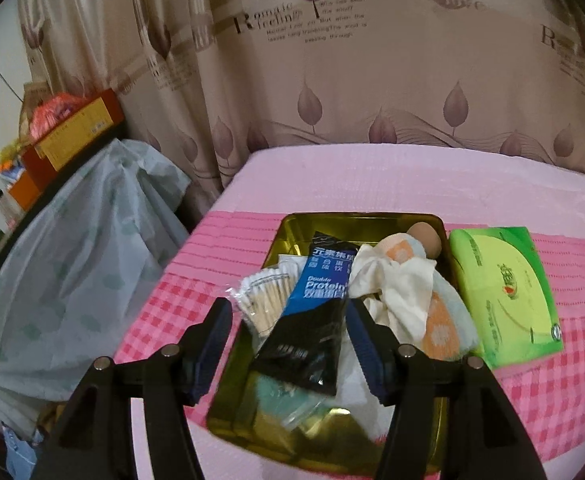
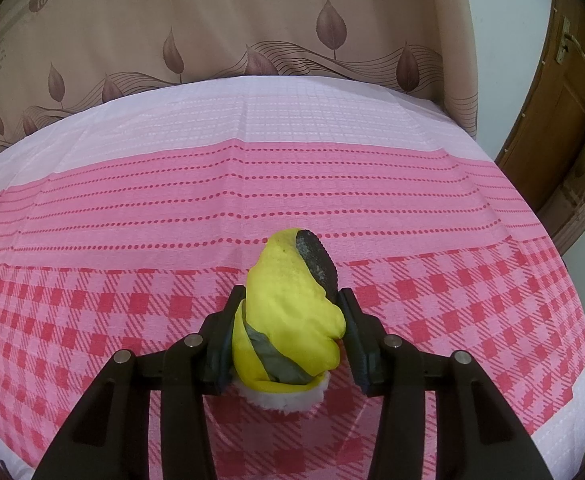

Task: Organize soft objects
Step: 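Carry the protein packet into the gold tin and open the left tool, then carry the yellow-black sponge into the gold tin and open the right tool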

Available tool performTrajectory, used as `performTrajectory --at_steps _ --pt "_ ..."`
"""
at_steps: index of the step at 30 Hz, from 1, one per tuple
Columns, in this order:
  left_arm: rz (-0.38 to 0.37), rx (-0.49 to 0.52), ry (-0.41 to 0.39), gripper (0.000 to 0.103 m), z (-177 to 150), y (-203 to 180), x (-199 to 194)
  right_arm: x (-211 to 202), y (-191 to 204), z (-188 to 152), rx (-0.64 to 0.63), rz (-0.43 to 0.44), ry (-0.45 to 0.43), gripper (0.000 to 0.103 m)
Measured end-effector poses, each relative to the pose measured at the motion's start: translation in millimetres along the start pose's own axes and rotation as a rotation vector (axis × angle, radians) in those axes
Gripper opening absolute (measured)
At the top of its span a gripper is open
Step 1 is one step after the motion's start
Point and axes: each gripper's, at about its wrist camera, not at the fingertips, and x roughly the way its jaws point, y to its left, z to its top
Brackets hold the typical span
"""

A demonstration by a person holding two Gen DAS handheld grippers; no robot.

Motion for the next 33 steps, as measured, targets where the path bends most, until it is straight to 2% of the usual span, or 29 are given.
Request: performTrajectory --at_steps 7,11,16,20,26,33 --pt "-0.007 -0.048 0.0 0.062 -18.4 13.6 -22.7 -0.1 -1.0 -0.1 0.002 0.003 0.001 0.043" --pt "0.022 -0.086 0.003 0.062 -33.7 31.0 -31.9 -0.6 -0.6 -0.1 0.006 0.005 0.001 0.041" --pt "0.055 -0.119 0.015 0.062 -49.7 48.8 -32.9 -2.5 5.7 1.5 0.0 -0.004 0.001 0.036" --pt "0.045 -0.17 0.039 0.062 -54.2 61.9 -28.9 -8.3 13.0 5.9 0.0 0.001 -0.008 0.035" --pt "0.065 -0.205 0.041 0.062 -57.5 69.6 -27.6 -33.8 42.3 17.1 -0.042 0.058 -0.057 0.035" --pt "0.068 -0.224 0.042 0.062 -58.7 74.6 -26.9 -70.6 106.4 27.6 -0.156 0.17 -0.121 0.035"
